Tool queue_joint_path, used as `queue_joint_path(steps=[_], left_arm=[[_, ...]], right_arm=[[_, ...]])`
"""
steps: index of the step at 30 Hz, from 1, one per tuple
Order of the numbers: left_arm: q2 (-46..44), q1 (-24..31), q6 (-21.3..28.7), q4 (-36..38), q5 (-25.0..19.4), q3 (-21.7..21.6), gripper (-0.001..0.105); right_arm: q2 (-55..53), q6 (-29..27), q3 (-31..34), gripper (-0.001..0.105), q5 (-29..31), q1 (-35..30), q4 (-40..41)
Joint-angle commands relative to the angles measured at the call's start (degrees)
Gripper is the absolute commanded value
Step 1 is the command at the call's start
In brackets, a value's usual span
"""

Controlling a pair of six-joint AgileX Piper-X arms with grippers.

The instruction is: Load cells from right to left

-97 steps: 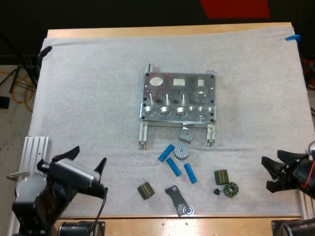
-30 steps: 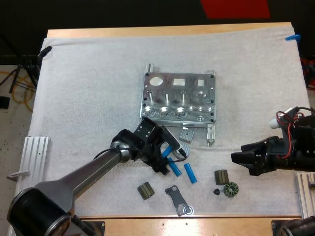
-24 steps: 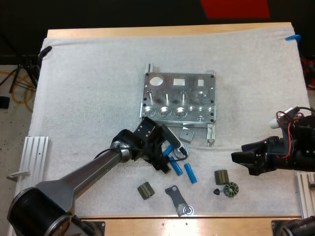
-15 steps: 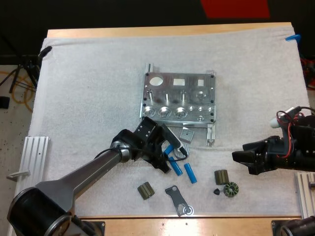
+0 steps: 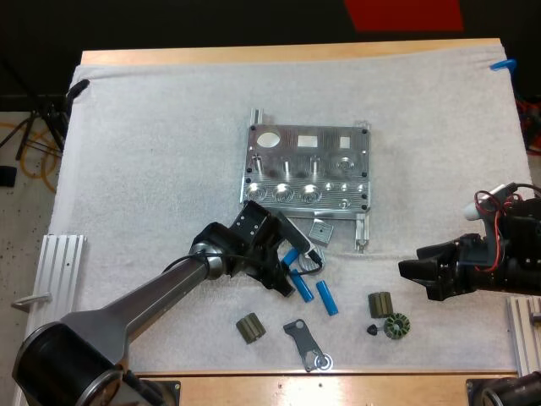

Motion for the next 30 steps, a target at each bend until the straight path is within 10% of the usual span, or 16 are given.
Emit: queue_joint_path(steps=[1, 14, 21, 30], left_arm=[[-0.15, -0.26, -0.54, -0.32, -0.94, -0.46, 0.052], [3.82, -0.26, -4.01, 1.95, 1.24, -1.01, 0.049], [3.69, -0.26, -3.90, 3.53, 3.34, -3.79, 0.002], [0.17, -0.26, 0.43, 5.60, 0.80, -4.88, 0.000]], right_arm=[[-0.12, -0.82, -0.67, 0.048, 0.04, 0.07, -0.35], [-0.12, -0.82, -0.67, 0.048, 0.04, 0.07, -0.86], [-0.12, -0.82, -0.67, 0.048, 0.04, 0.07, -1.77], [-0.12, -0.82, -0.67, 0.048, 0.29, 0.07, -1.77]])
